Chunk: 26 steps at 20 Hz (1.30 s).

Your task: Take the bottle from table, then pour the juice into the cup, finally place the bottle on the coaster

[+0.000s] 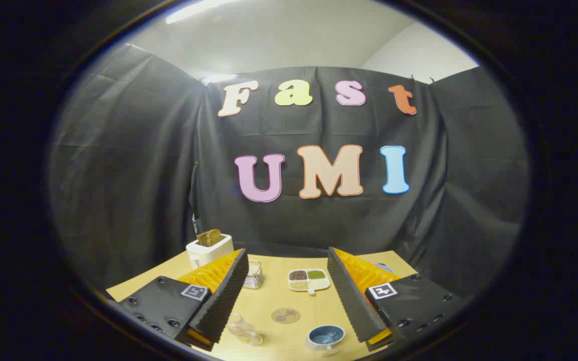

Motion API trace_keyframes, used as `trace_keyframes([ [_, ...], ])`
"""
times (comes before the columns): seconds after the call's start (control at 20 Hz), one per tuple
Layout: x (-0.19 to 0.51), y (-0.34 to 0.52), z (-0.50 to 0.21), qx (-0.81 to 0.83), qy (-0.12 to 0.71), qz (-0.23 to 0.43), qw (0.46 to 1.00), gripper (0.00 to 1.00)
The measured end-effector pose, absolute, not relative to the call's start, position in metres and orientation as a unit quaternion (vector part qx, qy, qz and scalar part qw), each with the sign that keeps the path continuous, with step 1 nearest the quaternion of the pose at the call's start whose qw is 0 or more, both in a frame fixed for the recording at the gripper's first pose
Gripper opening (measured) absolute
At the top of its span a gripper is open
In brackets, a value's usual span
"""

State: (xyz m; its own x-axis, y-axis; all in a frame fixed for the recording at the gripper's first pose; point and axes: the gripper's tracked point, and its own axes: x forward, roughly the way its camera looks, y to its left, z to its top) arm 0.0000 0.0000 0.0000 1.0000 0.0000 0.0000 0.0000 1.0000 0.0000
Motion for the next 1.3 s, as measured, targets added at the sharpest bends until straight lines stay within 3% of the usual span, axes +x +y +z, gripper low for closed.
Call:
trace_keyframes([
  [0.65,-0.041,0.017,-0.025,-0.012,0.015,0.018,1.000,1.00],
  [1.1,-0.068,0.092,-0.071,-0.025,0.050,0.041,0.998,1.00],
  [1.3,-0.073,0.111,-0.106,-0.026,0.073,0.022,0.997,1.00],
])
